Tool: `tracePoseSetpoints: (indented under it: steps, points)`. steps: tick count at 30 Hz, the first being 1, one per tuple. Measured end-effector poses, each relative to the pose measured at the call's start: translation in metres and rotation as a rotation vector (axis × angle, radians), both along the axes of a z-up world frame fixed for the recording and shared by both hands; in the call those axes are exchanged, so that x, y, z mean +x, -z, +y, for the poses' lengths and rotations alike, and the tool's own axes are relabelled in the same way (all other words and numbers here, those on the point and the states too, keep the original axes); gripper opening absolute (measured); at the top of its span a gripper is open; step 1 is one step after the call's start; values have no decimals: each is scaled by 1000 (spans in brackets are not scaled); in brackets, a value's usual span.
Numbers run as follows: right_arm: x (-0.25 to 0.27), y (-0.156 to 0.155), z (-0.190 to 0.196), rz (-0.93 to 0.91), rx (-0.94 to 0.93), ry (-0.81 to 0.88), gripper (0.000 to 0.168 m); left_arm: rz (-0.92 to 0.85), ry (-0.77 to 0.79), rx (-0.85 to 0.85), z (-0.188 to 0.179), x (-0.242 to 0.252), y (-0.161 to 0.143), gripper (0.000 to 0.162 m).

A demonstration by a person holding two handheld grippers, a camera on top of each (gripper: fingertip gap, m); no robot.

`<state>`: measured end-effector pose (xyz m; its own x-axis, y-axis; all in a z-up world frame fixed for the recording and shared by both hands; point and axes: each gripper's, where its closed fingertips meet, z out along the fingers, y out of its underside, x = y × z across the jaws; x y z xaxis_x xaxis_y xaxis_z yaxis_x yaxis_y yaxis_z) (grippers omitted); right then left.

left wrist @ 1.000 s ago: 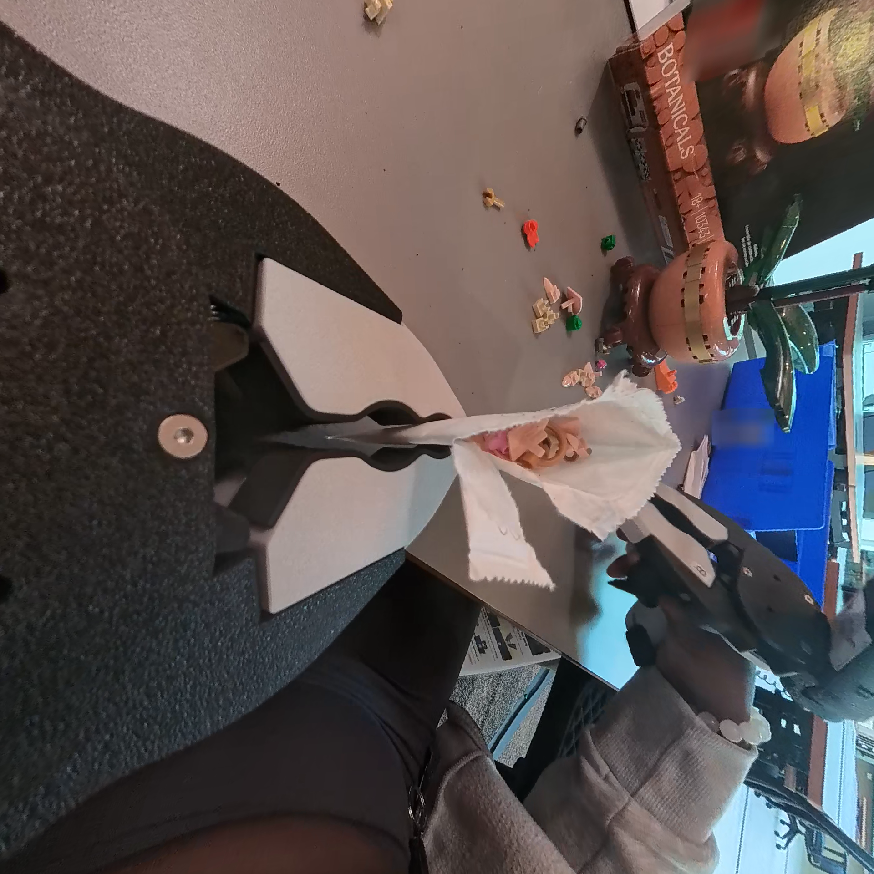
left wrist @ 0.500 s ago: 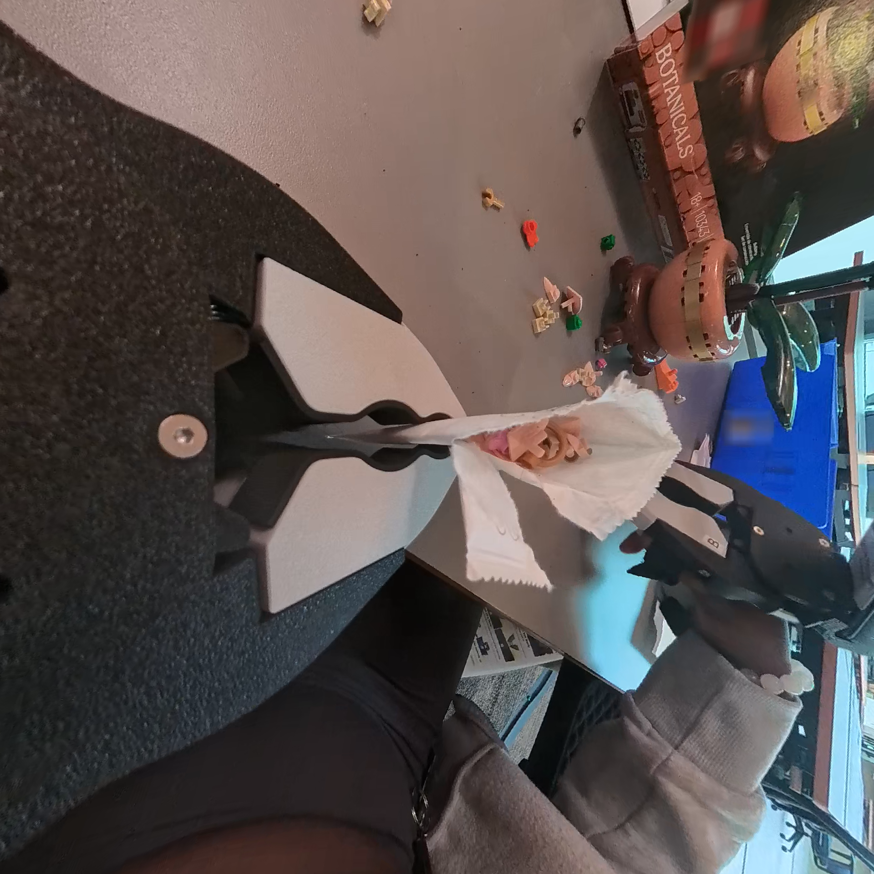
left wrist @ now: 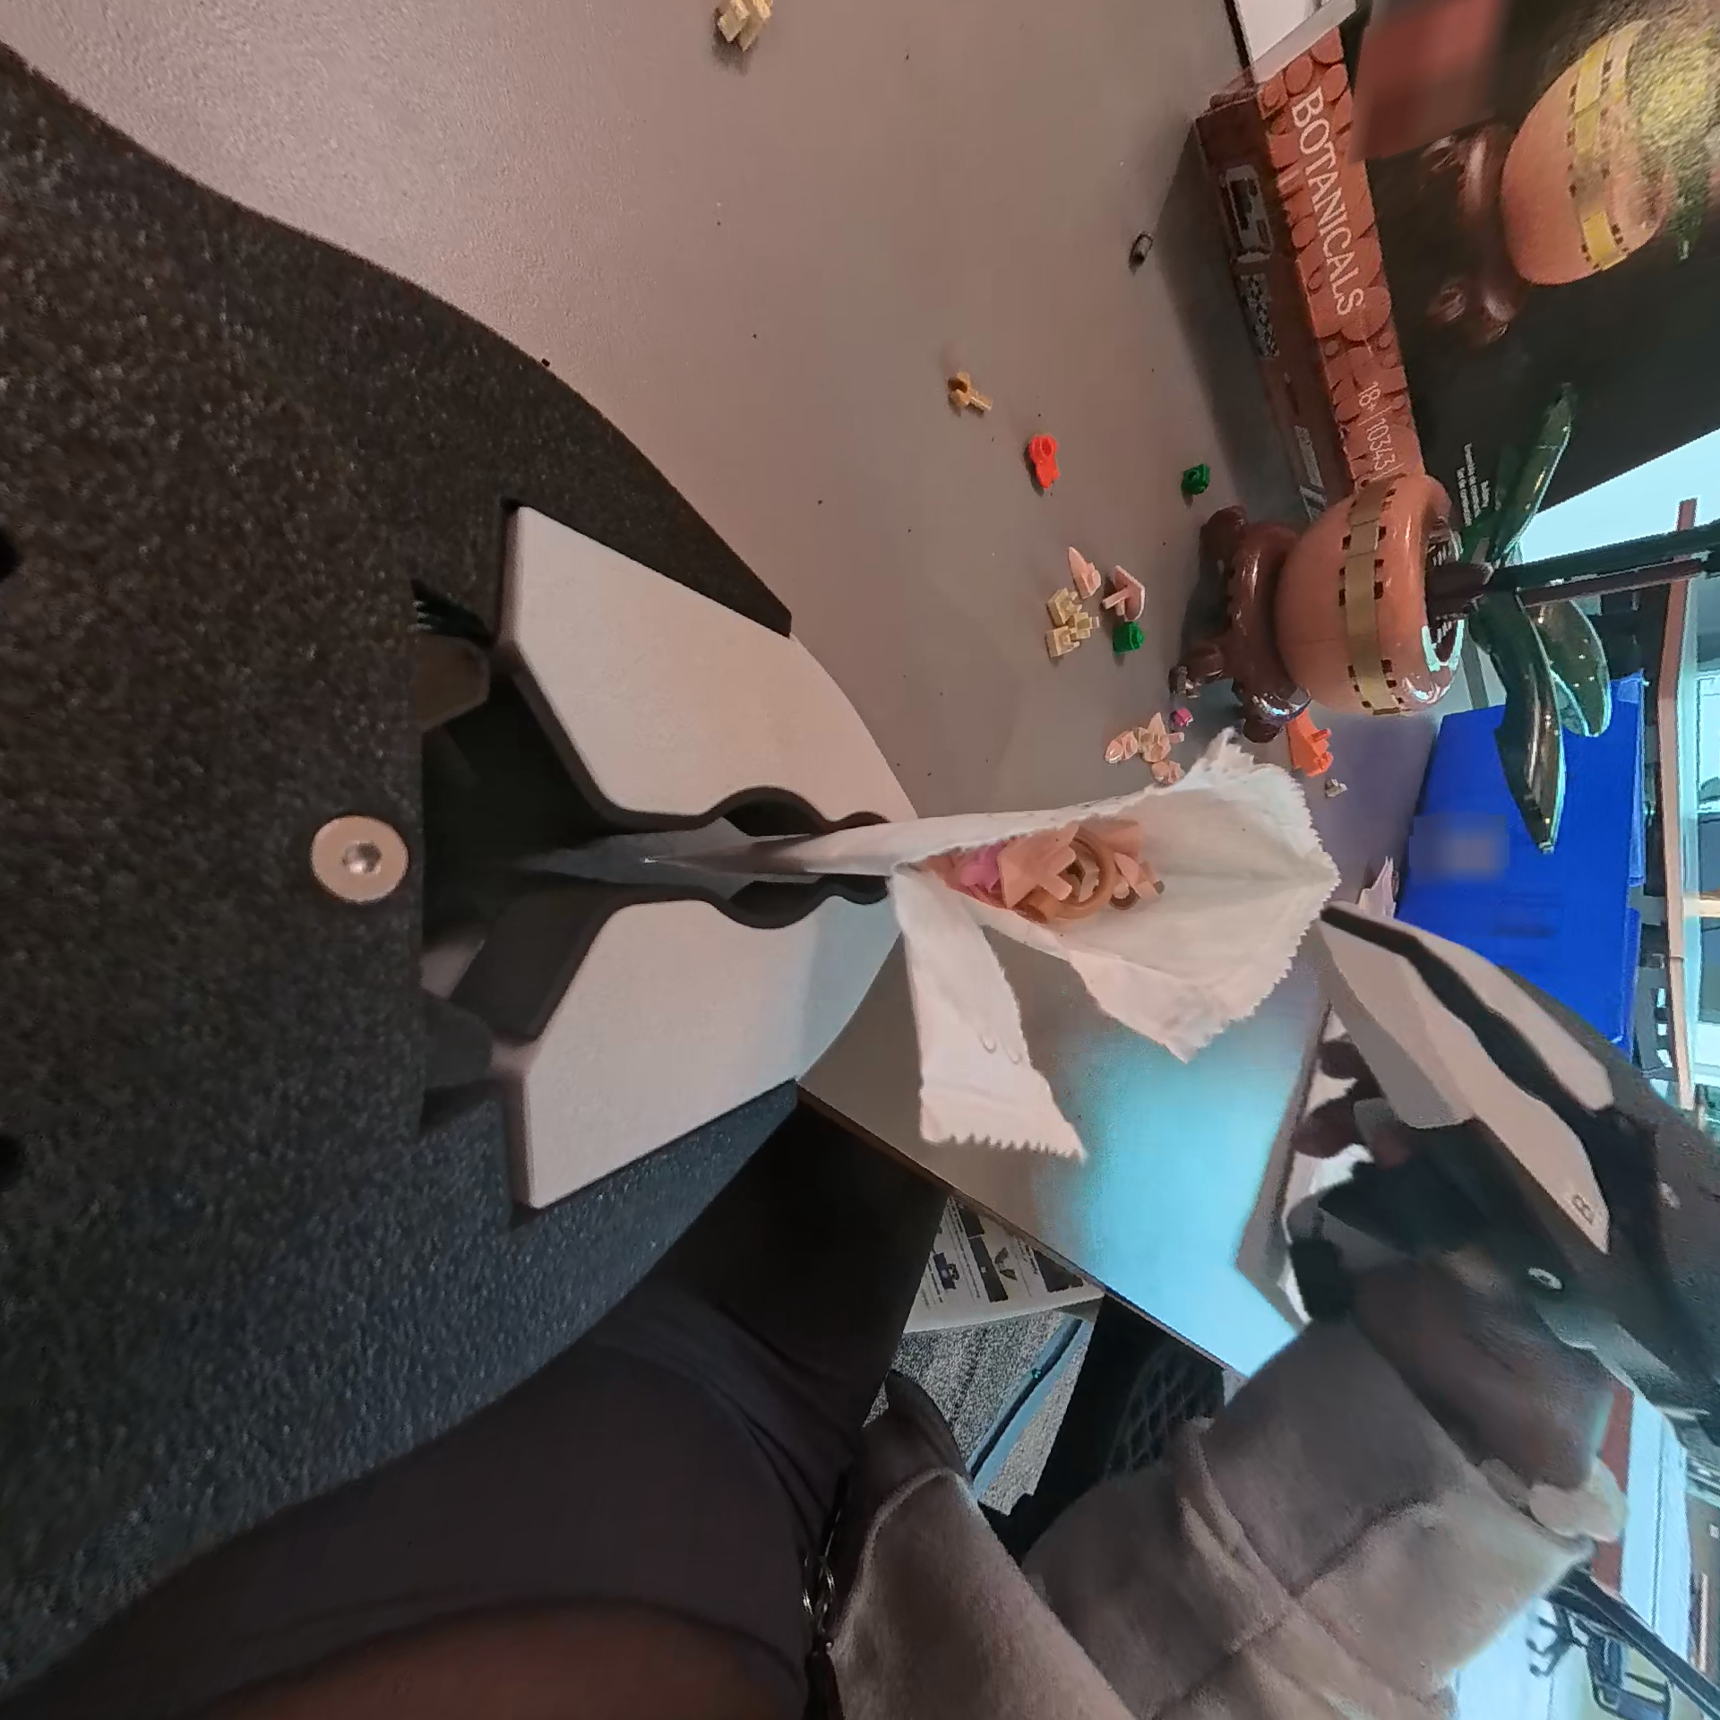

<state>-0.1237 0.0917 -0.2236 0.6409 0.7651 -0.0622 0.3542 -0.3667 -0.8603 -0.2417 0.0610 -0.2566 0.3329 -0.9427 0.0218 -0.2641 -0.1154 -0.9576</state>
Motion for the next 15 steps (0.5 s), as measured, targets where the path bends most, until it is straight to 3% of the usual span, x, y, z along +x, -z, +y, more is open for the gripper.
tracePoseSetpoints:
  steps: [4, 9, 15]
  points:
    - [28, 0, 0, -85, 40, -9, 6, 1, 0, 6, 0, 0, 0, 4]
    - [32, 33, -20, -418, -76, -340, 14, 4, 2, 7, 0, 0, 0, 4]
    - [9, 46, -20, -699, -58, -599, 12, 8, -5, 4, 0, 0, 1, 4]
